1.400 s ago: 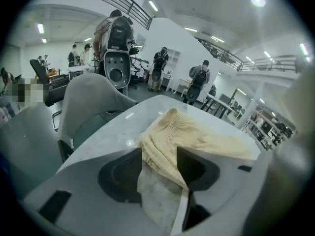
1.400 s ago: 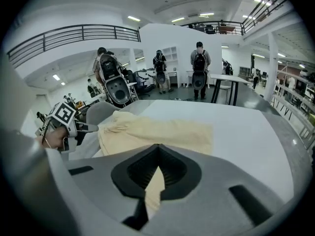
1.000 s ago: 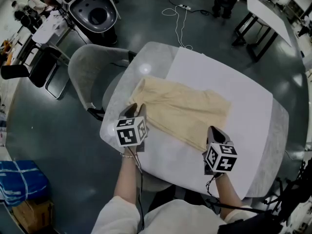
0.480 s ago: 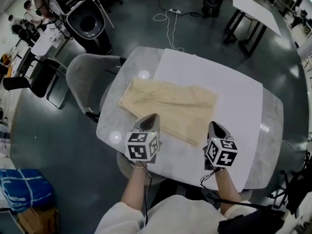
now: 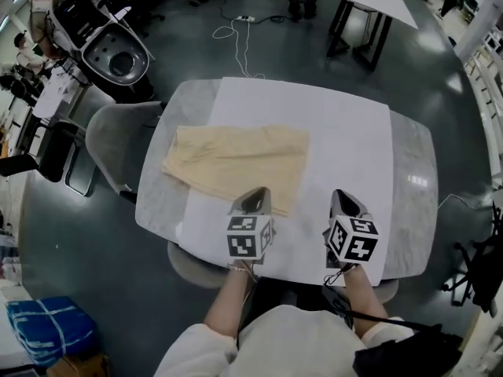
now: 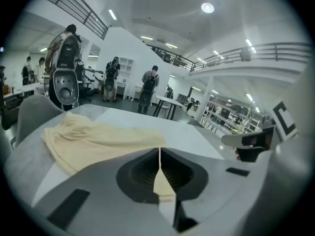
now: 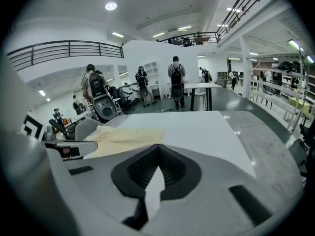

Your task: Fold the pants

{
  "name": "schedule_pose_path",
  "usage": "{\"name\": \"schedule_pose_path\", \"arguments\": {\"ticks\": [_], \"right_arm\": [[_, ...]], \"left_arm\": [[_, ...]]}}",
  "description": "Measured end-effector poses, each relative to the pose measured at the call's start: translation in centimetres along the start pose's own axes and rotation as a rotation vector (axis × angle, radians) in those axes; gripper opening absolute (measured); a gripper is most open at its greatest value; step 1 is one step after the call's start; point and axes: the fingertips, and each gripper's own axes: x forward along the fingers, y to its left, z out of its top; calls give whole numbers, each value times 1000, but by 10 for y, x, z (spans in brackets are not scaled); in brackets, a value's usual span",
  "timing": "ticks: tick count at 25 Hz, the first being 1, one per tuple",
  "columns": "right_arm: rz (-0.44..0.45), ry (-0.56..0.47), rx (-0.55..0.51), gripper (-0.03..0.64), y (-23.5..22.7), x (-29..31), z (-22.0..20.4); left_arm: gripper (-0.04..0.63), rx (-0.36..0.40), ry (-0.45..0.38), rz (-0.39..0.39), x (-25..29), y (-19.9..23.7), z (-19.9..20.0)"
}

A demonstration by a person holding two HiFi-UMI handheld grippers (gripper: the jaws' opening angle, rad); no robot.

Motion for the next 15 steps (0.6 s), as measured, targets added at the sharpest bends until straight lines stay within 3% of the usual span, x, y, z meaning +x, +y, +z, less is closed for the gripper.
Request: {"name": "schedule_pose_path", "arguments": {"ticks": [9, 12, 15], "right_arm": [[-37, 27, 66, -7, -62, 8, -27], [-34, 42, 83, -8, -74, 19, -34], [-29, 54, 90, -8, -84, 29, -38]], "left_arm": [[20, 38, 80, -56, 61, -50, -24], [140, 73, 138, -58, 85, -59, -35], [146, 169, 190, -16, 110, -60, -43]]}}
